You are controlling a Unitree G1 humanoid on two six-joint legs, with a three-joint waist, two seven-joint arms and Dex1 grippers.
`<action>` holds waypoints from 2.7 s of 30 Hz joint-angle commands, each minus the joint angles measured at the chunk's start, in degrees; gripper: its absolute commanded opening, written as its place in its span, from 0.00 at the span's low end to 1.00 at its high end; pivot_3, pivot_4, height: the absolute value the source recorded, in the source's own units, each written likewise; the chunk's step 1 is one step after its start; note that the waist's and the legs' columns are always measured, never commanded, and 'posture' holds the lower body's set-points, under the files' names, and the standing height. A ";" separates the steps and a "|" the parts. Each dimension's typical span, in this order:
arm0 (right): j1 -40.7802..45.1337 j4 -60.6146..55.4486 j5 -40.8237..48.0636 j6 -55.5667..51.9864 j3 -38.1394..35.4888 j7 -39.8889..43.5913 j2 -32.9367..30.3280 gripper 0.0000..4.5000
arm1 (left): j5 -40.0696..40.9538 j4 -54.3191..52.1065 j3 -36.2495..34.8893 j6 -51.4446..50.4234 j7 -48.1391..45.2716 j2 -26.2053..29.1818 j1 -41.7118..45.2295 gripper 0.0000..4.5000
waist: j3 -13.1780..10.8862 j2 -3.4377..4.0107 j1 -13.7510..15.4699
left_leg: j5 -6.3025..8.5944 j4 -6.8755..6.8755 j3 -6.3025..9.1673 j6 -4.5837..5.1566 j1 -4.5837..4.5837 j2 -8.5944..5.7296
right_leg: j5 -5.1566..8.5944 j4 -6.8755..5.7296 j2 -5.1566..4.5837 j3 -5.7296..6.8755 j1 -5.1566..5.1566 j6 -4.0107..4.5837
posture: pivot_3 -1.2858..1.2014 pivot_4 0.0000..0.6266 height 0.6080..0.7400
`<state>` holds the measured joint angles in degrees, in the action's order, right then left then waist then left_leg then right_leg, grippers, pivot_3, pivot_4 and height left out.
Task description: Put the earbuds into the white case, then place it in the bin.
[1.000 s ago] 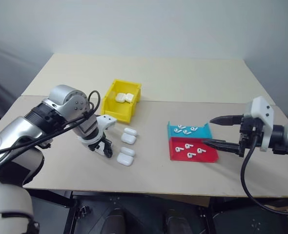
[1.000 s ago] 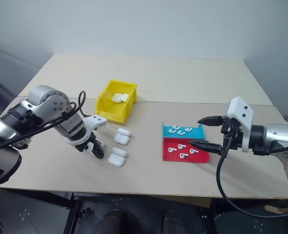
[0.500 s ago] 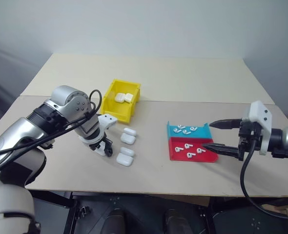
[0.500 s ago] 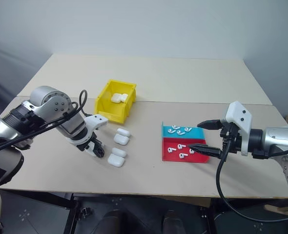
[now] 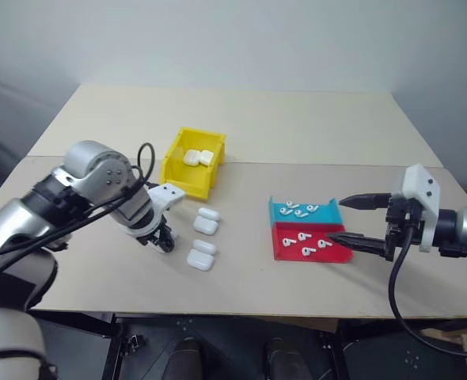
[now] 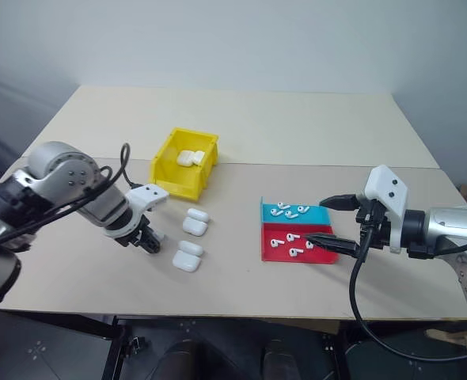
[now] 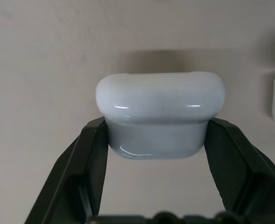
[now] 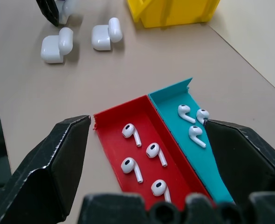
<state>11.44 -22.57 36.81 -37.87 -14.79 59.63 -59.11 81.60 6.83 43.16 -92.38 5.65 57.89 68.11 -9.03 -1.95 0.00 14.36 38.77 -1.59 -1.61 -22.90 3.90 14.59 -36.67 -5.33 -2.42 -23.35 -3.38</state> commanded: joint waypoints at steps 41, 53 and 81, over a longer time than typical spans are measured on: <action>27.66 8.83 -31.34 -2.77 38.61 12.46 -5.49 0.44 | -38.00 -22.40 -40.49 66.44 -76.29 -22.40 -32.92 0.62 | -0.16 0.20 0.33 | 0.00 0.09 -0.08 0.02 -0.19 0.04 | -0.09 0.37 -0.01 0.05 0.01 -0.08 | 0.52 0.24 1.00; 27.14 12.84 -37.28 2.34 40.71 14.45 -1.76 0.44 | -39.59 -27.41 -40.42 65.89 -74.25 -22.95 -36.15 0.62 | -0.21 0.28 0.31 | 0.00 0.11 -0.08 0.02 -0.19 0.04 | -0.11 0.37 0.00 0.04 0.01 -0.09 | 0.52 0.24 1.00; 25.76 20.31 -44.27 9.43 39.69 16.12 3.38 0.14 | -38.95 -28.54 -41.26 65.80 -74.34 -21.34 -36.39 0.62 | -0.22 0.31 0.30 | 0.00 0.11 -0.08 0.02 -0.04 0.05 | -0.12 0.34 0.01 0.05 0.15 -0.09 | 0.52 0.24 1.00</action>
<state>37.75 -1.64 -7.78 -28.08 26.33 75.21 -55.80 41.88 -19.80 3.30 -26.75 -68.65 36.14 31.37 -9.25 -1.65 0.30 14.36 38.88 -1.67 -1.59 -22.95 3.95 14.47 -36.33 -5.32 -2.38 -23.21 -3.47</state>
